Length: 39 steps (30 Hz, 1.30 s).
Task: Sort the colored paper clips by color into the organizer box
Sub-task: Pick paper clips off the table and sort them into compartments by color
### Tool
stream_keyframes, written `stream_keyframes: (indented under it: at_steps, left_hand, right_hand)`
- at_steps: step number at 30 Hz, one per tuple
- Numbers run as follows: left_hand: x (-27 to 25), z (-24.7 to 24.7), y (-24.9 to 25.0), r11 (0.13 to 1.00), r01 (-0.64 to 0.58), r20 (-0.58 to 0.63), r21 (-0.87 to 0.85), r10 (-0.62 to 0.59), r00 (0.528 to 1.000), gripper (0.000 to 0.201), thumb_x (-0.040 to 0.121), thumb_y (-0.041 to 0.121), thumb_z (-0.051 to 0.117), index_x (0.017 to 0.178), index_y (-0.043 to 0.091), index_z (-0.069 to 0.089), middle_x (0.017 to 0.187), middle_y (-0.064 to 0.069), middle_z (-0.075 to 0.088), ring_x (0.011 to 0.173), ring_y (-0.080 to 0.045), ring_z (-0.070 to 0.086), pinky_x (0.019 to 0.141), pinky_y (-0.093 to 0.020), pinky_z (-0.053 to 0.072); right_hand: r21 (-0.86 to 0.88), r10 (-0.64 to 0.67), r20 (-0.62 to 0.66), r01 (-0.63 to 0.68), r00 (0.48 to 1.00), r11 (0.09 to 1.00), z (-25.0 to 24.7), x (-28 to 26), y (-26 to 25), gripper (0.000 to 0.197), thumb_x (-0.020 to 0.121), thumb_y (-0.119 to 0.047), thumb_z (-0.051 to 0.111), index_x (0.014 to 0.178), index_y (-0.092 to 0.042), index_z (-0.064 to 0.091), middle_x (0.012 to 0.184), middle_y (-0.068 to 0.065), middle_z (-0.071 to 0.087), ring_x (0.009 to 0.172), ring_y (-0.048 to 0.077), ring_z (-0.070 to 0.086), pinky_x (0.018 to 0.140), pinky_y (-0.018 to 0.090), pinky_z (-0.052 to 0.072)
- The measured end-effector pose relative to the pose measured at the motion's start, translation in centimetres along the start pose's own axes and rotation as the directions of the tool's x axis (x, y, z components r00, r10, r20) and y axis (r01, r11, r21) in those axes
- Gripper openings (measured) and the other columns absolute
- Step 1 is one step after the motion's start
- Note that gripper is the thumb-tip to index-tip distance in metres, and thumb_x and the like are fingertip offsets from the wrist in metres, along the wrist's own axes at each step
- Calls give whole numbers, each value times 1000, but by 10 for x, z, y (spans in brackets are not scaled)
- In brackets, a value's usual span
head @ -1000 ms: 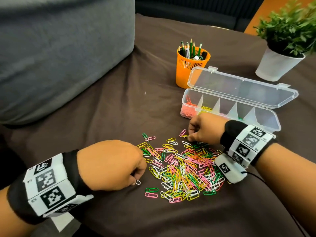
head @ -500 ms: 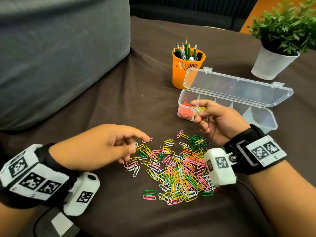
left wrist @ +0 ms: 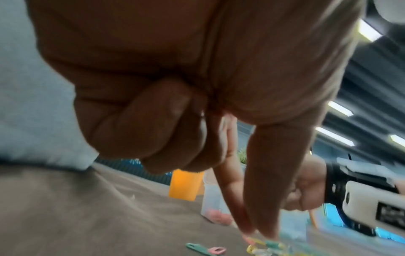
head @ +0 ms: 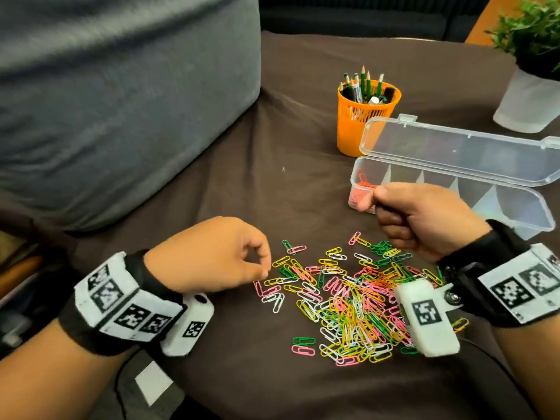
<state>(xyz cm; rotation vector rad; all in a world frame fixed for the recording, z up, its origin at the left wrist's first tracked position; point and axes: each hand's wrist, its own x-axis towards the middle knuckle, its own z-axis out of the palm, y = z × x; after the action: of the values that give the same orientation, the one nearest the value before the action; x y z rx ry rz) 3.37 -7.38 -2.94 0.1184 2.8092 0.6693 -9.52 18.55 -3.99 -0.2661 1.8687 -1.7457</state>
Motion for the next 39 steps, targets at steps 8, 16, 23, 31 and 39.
stream_keyframes:
  at_steps: [8,16,23,31,39]
  left_hand:
    - [-7,18,19,930,-6,53,367,-14,999,29,81,54,67,102,35,68,85,12,68,77,-2,59,61,-20,38]
    - [-1,33,35,821,-35,50,570,8,999,18,87,42,62,96,27,64,93,3,63,90,-22,63,65,-28,36]
    - [-3,28,22,879,-50,19,475,46,999,18,90,42,53,81,27,47,80,10,56,80,-12,52,64,-26,32]
    - [1,4,11,995,80,35,-53,-78,996,28,90,30,42,72,8,40,66,-8,45,59,-13,40,62,-40,41]
    - [1,10,7,812,164,194,-560,-65,979,34,72,21,36,83,10,66,60,-2,55,48,-15,46,41,-21,33]
  right_hand:
    - [-849,-74,269,272,960,453,46,8,9,3,83,-23,70,81,-25,71,62,-16,60,59,-3,55,61,14,41]
    - [-895,44,427,416,903,161,102,15,9,9,83,-30,59,76,-26,62,73,-5,60,78,22,58,68,27,46]
    - [-924,69,382,383,921,4,87,21,2,17,89,-24,52,80,-15,63,79,3,62,76,28,58,68,30,49]
    - [-912,108,409,400,906,93,94,16,5,8,89,-24,59,85,-18,63,88,3,65,83,25,60,66,29,45]
    - [-904,44,388,371,921,213,83,22,8,14,88,-26,58,86,-16,68,79,-4,63,76,18,57,61,22,42]
